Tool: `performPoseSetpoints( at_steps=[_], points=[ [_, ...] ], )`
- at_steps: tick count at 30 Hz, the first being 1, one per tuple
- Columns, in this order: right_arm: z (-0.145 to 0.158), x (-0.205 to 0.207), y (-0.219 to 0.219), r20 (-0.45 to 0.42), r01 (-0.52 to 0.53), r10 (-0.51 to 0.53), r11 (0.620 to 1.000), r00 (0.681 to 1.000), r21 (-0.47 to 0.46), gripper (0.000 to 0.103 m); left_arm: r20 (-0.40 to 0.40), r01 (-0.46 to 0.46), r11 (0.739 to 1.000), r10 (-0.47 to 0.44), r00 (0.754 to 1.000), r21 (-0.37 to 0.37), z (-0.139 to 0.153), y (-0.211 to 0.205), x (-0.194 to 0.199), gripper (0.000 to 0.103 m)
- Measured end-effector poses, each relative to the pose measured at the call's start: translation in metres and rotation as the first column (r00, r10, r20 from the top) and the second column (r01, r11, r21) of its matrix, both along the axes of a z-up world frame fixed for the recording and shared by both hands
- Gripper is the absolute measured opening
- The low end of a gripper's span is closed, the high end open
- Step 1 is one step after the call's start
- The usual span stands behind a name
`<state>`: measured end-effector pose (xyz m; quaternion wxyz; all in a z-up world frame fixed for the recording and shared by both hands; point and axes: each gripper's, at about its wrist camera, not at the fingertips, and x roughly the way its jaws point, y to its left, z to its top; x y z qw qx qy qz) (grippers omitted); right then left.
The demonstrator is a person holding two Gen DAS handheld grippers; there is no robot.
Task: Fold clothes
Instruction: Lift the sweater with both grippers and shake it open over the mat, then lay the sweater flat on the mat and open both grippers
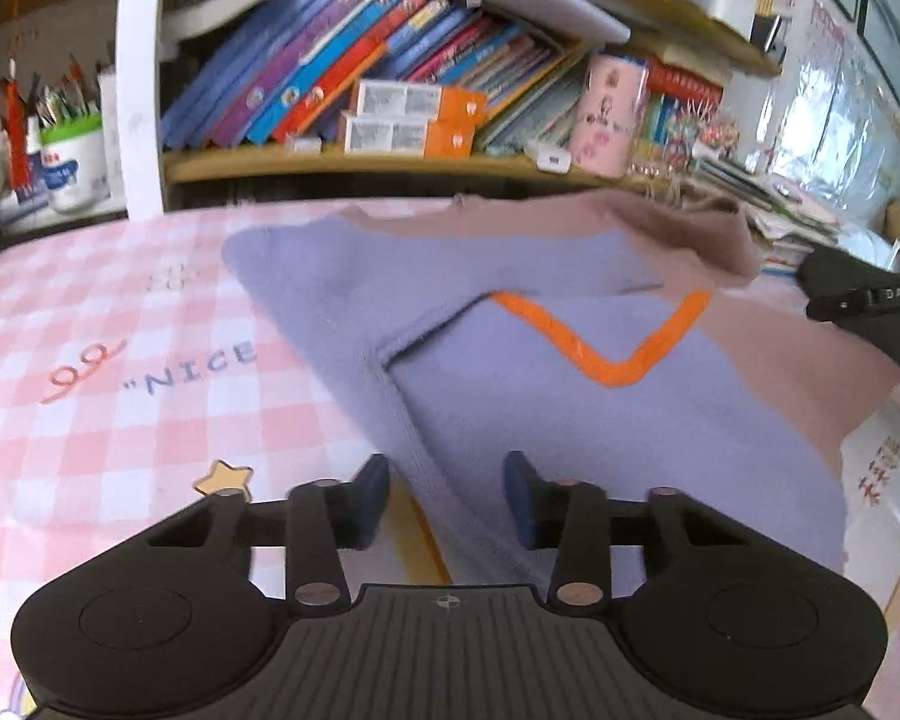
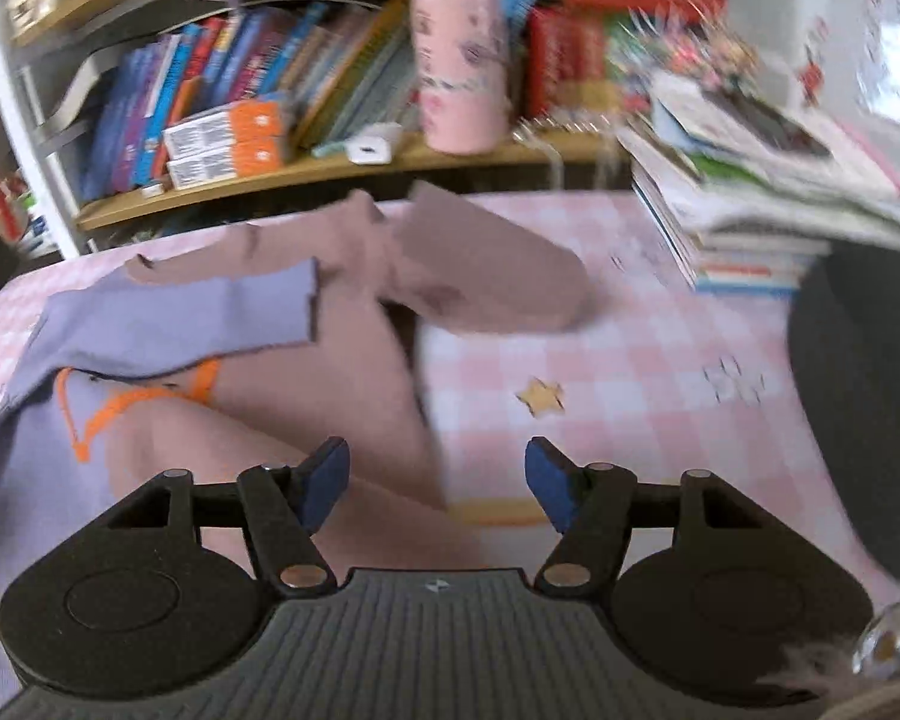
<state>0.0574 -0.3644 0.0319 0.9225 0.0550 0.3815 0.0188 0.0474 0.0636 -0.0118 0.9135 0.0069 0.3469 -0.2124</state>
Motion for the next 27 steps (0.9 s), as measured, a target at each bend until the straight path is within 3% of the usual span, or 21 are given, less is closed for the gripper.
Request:
performPoseSetpoints(
  at_steps=[1,2,3,5,6,9,14,19,22,25,27],
  points=[
    [-0.004,-0.001,-0.002,-0.010,0.012,-0.012,1.000,1.000,0.009,0.057,0.008,-0.004,1.000,0.004,1.000,0.004,-0.002,-0.001,-0.001,0.022],
    [-0.009,-0.003,-0.004,-0.020,0.021,-0.020,1.000,1.000,0.017,0.055,0.017,-0.007,1.000,0.007,1.000,0.005,-0.003,-0.001,-0.002,0.011],
    [-0.014,-0.003,-0.003,-0.034,0.018,-0.017,1.000,0.999,0.026,0.049,0.015,-0.011,1.000,0.012,1.000,-0.010,-0.003,0.002,-0.002,0.006],
    [-0.024,-0.003,-0.002,-0.060,0.010,-0.007,0.999,0.998,0.042,0.036,-0.002,-0.023,0.998,0.023,1.000,-0.058,-0.003,0.011,0.001,0.004],
    [-0.026,-0.005,0.003,-0.063,-0.006,0.009,0.999,0.998,0.045,0.024,-0.005,-0.030,0.997,0.030,1.000,-0.071,-0.002,0.016,0.002,0.004],
    [-0.030,-0.013,0.018,-0.067,-0.073,0.075,0.997,0.995,0.040,0.013,0.040,-0.071,0.996,0.073,0.997,-0.045,0.008,0.033,0.000,0.004],
    [-0.027,-0.054,0.054,-0.083,-0.296,0.300,0.953,0.950,0.062,0.010,0.091,-0.139,0.988,0.132,0.987,0.069,0.022,0.060,-0.009,0.005],
    [-0.022,-0.079,0.079,-0.059,-0.313,0.311,0.949,0.949,-0.029,0.008,0.154,-0.251,0.954,0.227,0.962,0.163,0.030,0.063,-0.021,0.013],
    [-0.020,-0.085,0.080,-0.042,-0.291,0.289,0.955,0.956,-0.049,0.007,0.248,-0.227,0.960,0.182,0.951,0.164,0.045,0.047,-0.036,0.014],
    [-0.017,-0.093,0.076,-0.029,-0.266,0.264,0.961,0.964,-0.074,0.004,0.282,-0.091,0.983,0.043,0.958,0.161,0.052,0.013,-0.039,0.014],
    [-0.018,-0.097,0.073,-0.034,-0.257,0.255,0.959,0.966,-0.117,0.001,0.285,0.024,0.982,-0.078,0.955,0.188,0.049,-0.021,-0.035,0.014]
  ],
)
